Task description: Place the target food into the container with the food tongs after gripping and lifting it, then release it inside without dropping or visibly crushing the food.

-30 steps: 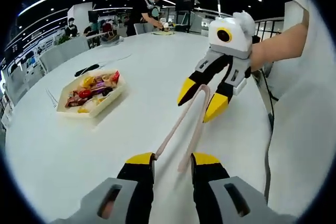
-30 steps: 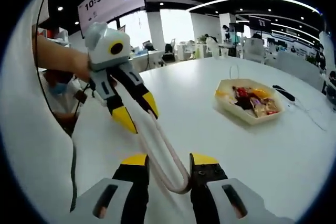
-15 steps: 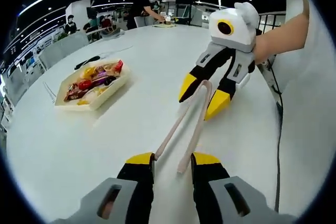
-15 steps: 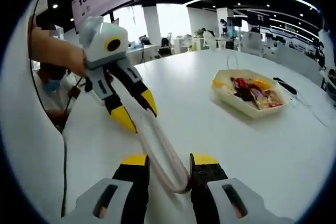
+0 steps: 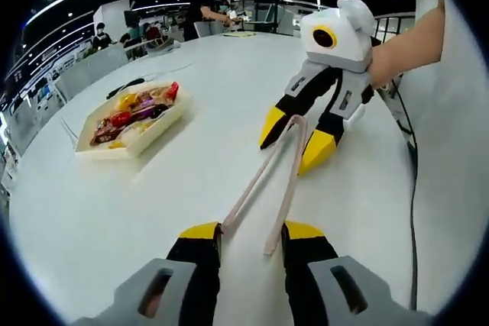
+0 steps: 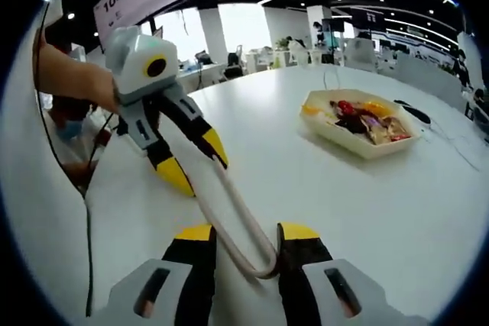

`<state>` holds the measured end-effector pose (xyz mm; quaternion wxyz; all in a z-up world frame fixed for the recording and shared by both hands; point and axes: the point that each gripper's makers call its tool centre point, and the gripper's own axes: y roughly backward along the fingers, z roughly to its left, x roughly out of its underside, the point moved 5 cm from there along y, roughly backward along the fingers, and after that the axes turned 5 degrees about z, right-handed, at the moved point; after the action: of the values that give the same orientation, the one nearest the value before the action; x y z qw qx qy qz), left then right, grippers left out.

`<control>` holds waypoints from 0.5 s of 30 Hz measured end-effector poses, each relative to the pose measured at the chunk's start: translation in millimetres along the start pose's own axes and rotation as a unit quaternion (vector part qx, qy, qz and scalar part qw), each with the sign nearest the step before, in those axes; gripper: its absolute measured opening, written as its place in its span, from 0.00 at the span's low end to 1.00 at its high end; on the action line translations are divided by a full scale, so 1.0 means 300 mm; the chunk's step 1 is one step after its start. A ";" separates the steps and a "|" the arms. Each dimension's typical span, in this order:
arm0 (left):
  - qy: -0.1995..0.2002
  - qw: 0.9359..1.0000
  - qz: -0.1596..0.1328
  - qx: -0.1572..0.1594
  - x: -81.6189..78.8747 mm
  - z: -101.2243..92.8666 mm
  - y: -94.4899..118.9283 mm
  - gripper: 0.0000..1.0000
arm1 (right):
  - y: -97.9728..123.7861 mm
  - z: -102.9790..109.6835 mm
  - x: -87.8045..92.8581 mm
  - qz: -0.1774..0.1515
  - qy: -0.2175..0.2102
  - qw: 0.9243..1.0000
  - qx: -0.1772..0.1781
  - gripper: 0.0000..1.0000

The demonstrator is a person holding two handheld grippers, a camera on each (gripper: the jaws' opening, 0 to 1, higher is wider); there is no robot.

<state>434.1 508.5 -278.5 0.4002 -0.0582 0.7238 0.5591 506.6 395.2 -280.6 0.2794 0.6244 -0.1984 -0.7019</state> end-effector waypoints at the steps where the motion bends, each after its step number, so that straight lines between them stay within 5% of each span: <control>1: 0.001 1.000 -0.001 0.005 -0.001 0.003 0.000 0.33 | 0.002 0.002 -0.001 -0.001 0.003 1.000 -0.001 0.31; 8: -0.008 1.000 -0.010 0.017 -0.004 -0.024 -0.007 0.47 | 0.009 0.001 0.017 -0.034 0.011 0.999 -0.003 0.30; 15: -0.007 1.000 -0.018 0.012 -0.005 -0.047 -0.012 0.54 | 0.034 -0.013 0.021 -0.031 -0.010 0.999 0.012 0.31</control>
<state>429.6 494.5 -279.5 0.4160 -0.0627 0.7262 0.5437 511.4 383.6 -279.7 0.2476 0.6265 -0.1900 -0.7142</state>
